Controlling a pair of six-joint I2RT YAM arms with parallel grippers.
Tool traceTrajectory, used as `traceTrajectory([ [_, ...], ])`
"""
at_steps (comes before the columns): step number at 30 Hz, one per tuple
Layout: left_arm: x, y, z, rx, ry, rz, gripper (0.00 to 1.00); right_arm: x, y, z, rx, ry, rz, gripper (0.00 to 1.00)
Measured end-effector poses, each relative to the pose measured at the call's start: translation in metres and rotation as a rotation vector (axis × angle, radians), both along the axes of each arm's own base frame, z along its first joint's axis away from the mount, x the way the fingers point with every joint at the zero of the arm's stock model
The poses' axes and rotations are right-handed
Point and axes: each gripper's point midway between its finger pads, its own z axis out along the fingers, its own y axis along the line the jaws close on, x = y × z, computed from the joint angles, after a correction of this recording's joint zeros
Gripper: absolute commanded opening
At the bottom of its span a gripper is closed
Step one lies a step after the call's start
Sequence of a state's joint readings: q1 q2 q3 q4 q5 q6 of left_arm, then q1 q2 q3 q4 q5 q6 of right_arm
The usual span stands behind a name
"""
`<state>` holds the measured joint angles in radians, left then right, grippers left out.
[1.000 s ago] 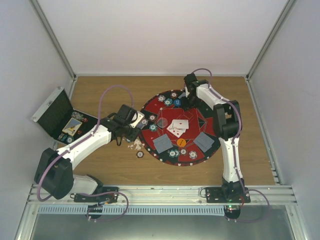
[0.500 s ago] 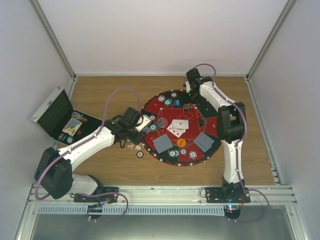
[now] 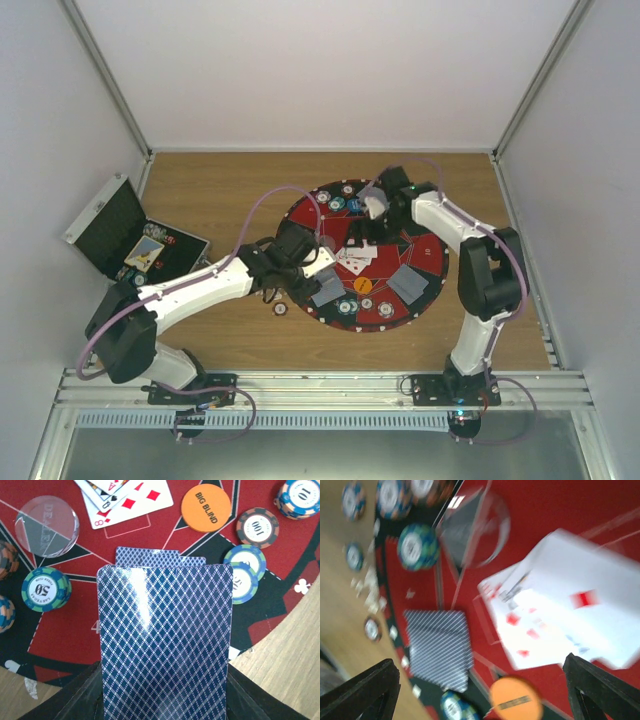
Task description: Distribute texas hold em gaming equipment
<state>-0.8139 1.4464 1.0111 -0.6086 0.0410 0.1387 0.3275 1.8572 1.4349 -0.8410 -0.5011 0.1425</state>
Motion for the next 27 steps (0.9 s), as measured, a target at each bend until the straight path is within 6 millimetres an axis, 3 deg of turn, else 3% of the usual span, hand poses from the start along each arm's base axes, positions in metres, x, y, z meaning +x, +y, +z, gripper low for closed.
traceTrajectory([
  [3, -0.005, -0.005, 0.0, 0.0, -0.003, -0.027, 0.54, -0.038, 0.021, -0.015, 0.044, 0.1, 0.077, 0.9],
  [7, -0.008, -0.008, 0.0, -0.001, -0.001, -0.042, 0.54, -0.071, 0.048, -0.015, 0.106, 0.155, 0.175, 0.89],
  [18, -0.01, -0.008, 0.0, 0.001, 0.003, -0.047, 0.54, -0.083, 0.061, -0.004, 0.214, 0.193, 0.225, 0.88],
  [27, -0.01, -0.009, 0.0, -0.003, 0.003, -0.048, 0.54, -0.095, 0.068, -0.004, 0.228, 0.198, 0.277, 0.74],
])
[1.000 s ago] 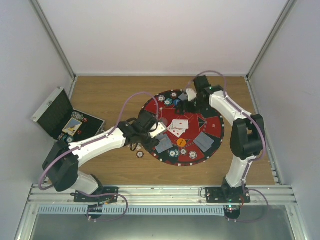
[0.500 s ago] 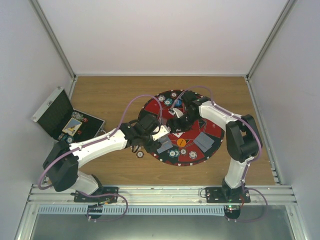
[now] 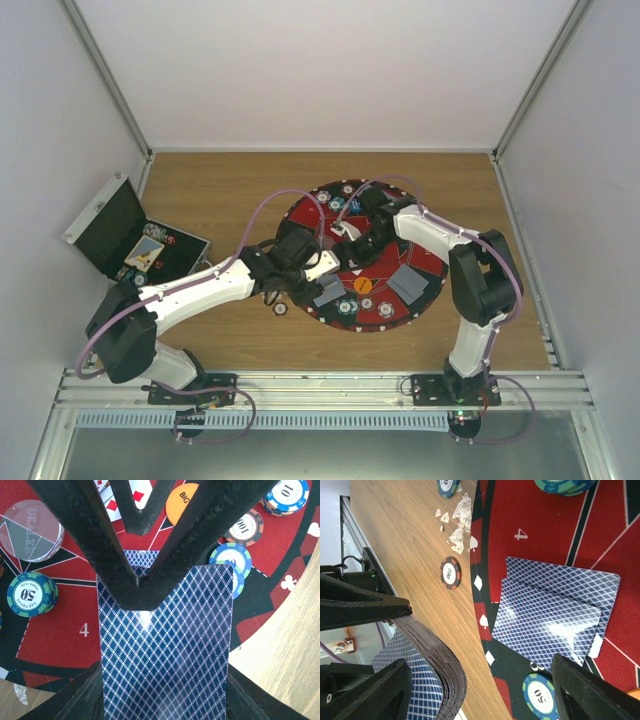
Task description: Distribute texas hold em gaming equipment
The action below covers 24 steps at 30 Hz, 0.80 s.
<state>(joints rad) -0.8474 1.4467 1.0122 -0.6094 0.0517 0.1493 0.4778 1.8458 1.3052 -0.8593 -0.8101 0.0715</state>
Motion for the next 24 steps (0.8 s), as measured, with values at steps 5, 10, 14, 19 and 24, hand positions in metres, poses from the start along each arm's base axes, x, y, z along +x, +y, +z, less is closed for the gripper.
traceTrajectory([
  [5, 0.0, 0.0, 0.0, 0.0, 0.0, 0.0, 0.54, -0.007, 0.004, -0.003, -0.022, -0.013, 0.032, 0.66],
  [10, 0.0, 0.0, 0.0, 0.001, 0.001, 0.0, 0.54, -0.012, 0.005, -0.007, -0.052, -0.021, 0.048, 0.62],
  [14, -0.001, 0.0, -0.001, 0.003, 0.004, -0.001, 0.54, -0.012, 0.004, -0.01, -0.066, -0.025, 0.046, 0.59],
  [19, -0.001, 0.0, -0.001, 0.003, 0.004, -0.002, 0.54, -0.01, 0.001, -0.008, -0.078, -0.044, 0.041, 0.57],
  [24, -0.001, 0.0, -0.001, 0.004, 0.003, -0.001, 0.54, -0.006, -0.003, -0.007, -0.087, -0.054, 0.029, 0.55],
])
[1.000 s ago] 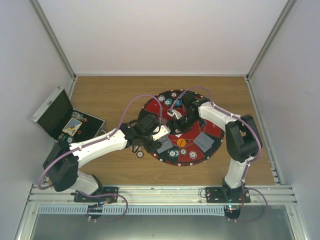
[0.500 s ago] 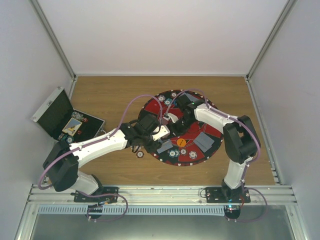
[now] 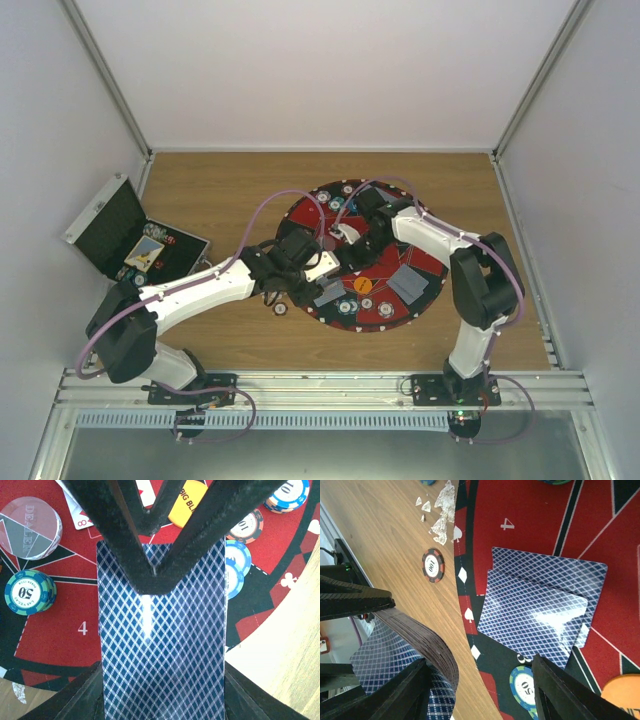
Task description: Distribute texas hold em gaming equipment
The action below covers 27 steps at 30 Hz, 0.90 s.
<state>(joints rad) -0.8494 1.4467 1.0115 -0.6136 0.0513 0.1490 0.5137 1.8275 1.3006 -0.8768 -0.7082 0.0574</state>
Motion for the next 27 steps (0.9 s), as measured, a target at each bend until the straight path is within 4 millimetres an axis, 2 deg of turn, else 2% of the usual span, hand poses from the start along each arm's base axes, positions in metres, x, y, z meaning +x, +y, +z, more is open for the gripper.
traceTrajectory([
  [3, 0.0, 0.0, 0.0, 0.001, 0.0, 0.0, 0.54, 0.002, -0.003, 0.001, 0.0, 0.0, -0.009, 0.52],
  [8, 0.0, 0.0, 0.0, 0.001, 0.0, 0.0, 0.54, 0.001, -0.004, 0.003, 0.01, 0.007, -0.013, 0.4],
  [14, 0.0, 0.001, -0.001, 0.003, 0.002, 0.0, 0.54, -0.003, -0.001, 0.006, 0.04, 0.029, -0.006, 0.15],
  [18, -0.001, 0.001, -0.001, 0.005, 0.004, 0.0, 0.54, -0.004, -0.002, 0.007, 0.046, 0.035, -0.008, 0.04],
  [20, -0.001, 0.001, -0.001, 0.005, 0.005, 0.0, 0.54, -0.005, -0.005, 0.008, 0.046, 0.037, -0.017, 0.01],
  [27, -0.001, 0.001, -0.001, 0.005, 0.003, 0.0, 0.54, -0.003, -0.026, 0.011, 0.039, 0.03, -0.075, 0.01],
])
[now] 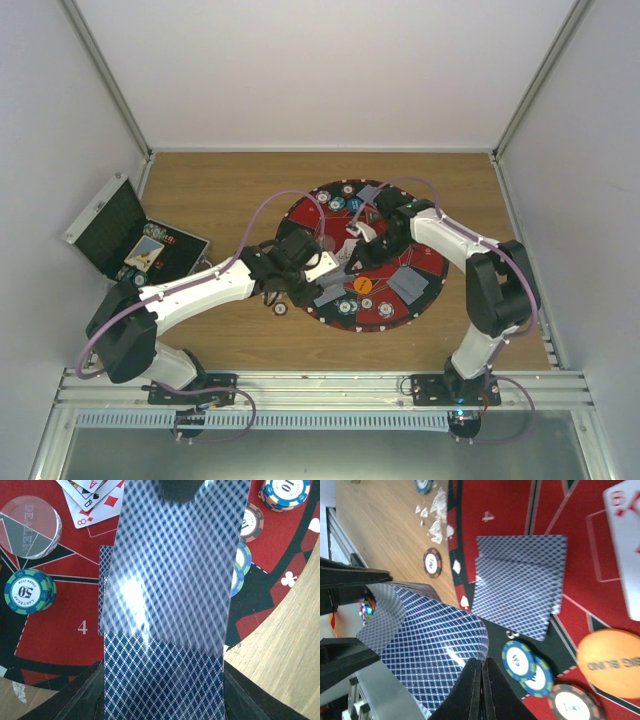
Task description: Distribute texas hold em gaming equipment
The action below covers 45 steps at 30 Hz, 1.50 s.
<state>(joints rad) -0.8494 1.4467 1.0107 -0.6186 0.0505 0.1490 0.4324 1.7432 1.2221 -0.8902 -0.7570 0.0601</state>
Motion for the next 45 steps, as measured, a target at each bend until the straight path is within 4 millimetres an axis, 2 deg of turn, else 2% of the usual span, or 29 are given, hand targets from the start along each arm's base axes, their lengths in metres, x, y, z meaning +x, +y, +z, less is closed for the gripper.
traceTrajectory([
  [6, 0.002, 0.001, 0.0, 0.006, -0.01, 0.01, 0.54, 0.026, -0.031, 0.0, -0.015, -0.011, -0.125, 0.01],
  [12, 0.005, 0.008, -0.005, 0.021, -0.012, 0.047, 0.54, 0.075, -0.066, 0.0, -0.044, -0.085, -0.325, 0.01],
  [18, 0.013, 0.026, -0.008, 0.035, -0.012, 0.114, 0.54, 0.11, -0.073, 0.001, -0.039, -0.158, -0.435, 0.01],
  [26, 0.018, 0.03, -0.002, 0.022, -0.023, 0.142, 0.54, 0.146, -0.087, -0.031, -0.076, -0.151, -0.505, 0.01],
  [30, 0.017, 0.03, -0.004, 0.024, -0.02, 0.144, 0.54, 0.156, -0.09, -0.044, -0.088, -0.134, -0.512, 0.01],
  [33, 0.017, 0.031, -0.004, 0.025, -0.02, 0.143, 0.54, 0.158, -0.09, -0.05, -0.096, -0.126, -0.509, 0.08],
  [38, 0.017, 0.03, -0.004, 0.024, -0.02, 0.144, 0.54, 0.157, -0.095, -0.056, -0.129, -0.127, -0.511, 0.2],
  [45, 0.017, 0.03, -0.004, 0.022, -0.022, 0.143, 0.54, 0.153, -0.107, -0.062, -0.189, -0.131, -0.513, 0.42],
])
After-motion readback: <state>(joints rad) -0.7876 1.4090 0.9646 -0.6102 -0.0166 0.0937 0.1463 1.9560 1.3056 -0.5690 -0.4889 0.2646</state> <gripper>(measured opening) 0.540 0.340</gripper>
